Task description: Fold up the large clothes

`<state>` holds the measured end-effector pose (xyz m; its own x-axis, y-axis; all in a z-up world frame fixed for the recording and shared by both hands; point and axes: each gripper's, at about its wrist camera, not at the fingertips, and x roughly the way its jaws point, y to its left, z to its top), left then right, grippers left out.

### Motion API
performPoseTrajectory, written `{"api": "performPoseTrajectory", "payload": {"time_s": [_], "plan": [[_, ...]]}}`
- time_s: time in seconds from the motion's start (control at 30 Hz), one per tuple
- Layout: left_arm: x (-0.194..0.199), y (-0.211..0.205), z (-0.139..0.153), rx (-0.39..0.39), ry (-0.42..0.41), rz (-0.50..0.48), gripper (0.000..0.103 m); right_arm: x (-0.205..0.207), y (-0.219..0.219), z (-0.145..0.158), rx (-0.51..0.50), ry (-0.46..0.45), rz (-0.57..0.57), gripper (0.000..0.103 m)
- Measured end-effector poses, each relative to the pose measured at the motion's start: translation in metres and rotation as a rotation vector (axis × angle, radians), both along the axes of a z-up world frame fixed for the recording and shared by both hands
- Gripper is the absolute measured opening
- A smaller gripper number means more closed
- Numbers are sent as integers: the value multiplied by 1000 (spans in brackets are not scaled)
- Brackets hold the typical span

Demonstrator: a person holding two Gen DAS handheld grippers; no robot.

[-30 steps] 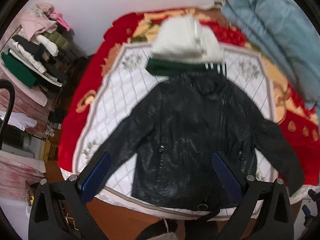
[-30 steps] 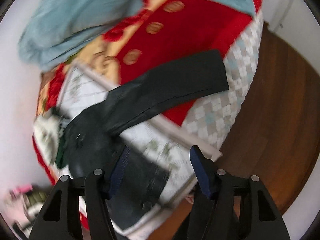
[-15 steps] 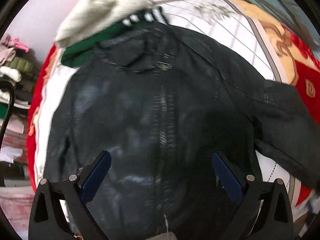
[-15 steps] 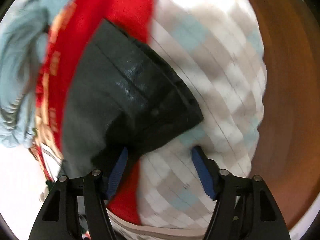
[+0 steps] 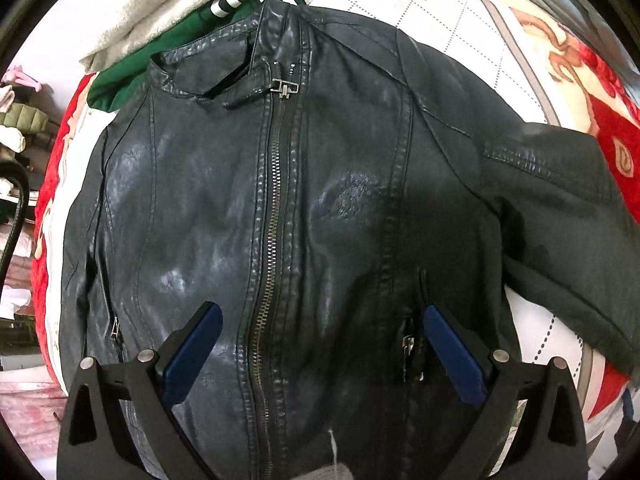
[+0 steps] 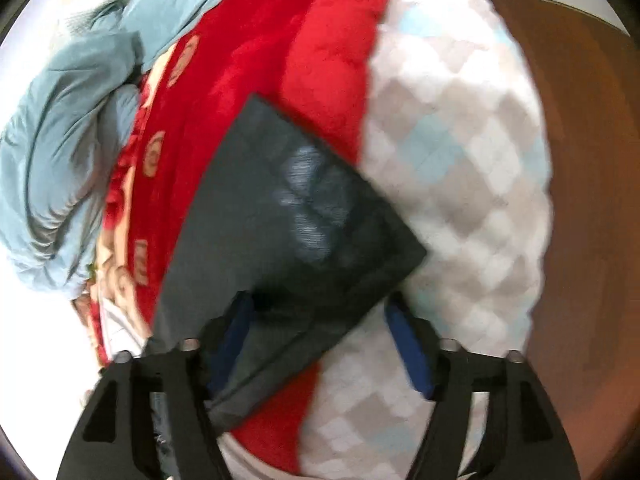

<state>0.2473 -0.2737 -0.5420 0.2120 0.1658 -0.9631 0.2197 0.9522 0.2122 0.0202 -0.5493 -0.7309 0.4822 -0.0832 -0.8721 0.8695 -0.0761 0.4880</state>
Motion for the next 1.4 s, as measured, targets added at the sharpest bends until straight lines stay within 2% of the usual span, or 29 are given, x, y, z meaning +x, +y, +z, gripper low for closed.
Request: {"api": "performPoseTrajectory", "payload": {"time_s": [0.07, 0.1, 0.13, 0.17, 0.27, 0.33, 0.4, 0.5, 0.53, 0.57, 0.6, 0.63, 0.7, 0.8, 0.83, 0.87, 0.93, 1.0, 1.1, 1.2, 1.23, 1.27, 1.3, 1.4], "plan": [[0, -2, -3, -1, 4, 1, 103, -4, -3, -9, 38, -68, -15, 74], [-1, -3, -3, -2, 6, 1, 103, -4, -3, -10, 34, -98, -36, 71], [-3, -6, -3, -1, 7, -3, 103, -3, -5, -4, -9, -123, -50, 47], [-5, -8, -3, 1, 4, -7, 103, -13, -10, 8, -45, -122, -42, 30], [-4, -10, 0, -1, -7, -22, 103, 2, -4, 45, -165, -83, -21, 10], [-8, -17, 2, 0, -14, -29, 103, 8, 0, 68, -220, -104, -7, 8], [-10, -20, 3, -7, -13, -29, 103, 21, 0, 85, -256, -170, 35, 8], [-9, -21, 2, -10, -6, -27, 103, 38, -11, 71, -214, -202, 116, 8], [-9, -22, 1, -11, -3, -28, 103, 41, -13, 63, -203, -197, 123, 13], [-7, -22, 2, -13, -2, -29, 103, 45, -16, 54, -182, -189, 134, 23], [-7, -21, 2, -13, -2, -32, 103, 47, -19, 45, -161, -185, 141, 27], [-7, -21, 2, -13, -4, -35, 103, 50, -22, 37, -146, -186, 149, 36], [-6, -19, 1, -11, -7, -40, 103, 55, -26, 28, -125, -171, 160, 38], [-3, -11, -3, -10, 2, -31, 103, 38, -22, 35, -120, -198, 121, 39], [-3, -9, -4, -10, 6, -23, 103, 34, -20, 39, -131, -201, 122, 48], [-2, -6, -6, -11, 11, -14, 103, 28, -18, 43, -145, -210, 124, 66], [-2, -2, -7, -14, 16, 0, 103, 21, -11, 47, -167, -208, 129, 89], [-1, 0, -7, -16, 17, 7, 103, 21, -8, 38, -154, -199, 141, 90], [0, 1, -6, -14, 10, -2, 103, 29, -13, 18, -121, -207, 98, 89], [1, 2, -3, -9, -14, -11, 103, 38, -15, 26, -196, -189, 42, 77], [2, 3, -3, -7, -22, -12, 103, 41, -14, 31, -223, -197, 30, 63], [2, 4, -2, -7, -26, -11, 103, 45, -14, 36, -245, -210, 33, 43], [3, 6, -2, -6, -28, -6, 103, 49, -14, 37, -251, -218, 45, 35], [6, 11, -4, -9, -21, 11, 103, 66, -19, 21, -203, -204, 82, 33]]}}
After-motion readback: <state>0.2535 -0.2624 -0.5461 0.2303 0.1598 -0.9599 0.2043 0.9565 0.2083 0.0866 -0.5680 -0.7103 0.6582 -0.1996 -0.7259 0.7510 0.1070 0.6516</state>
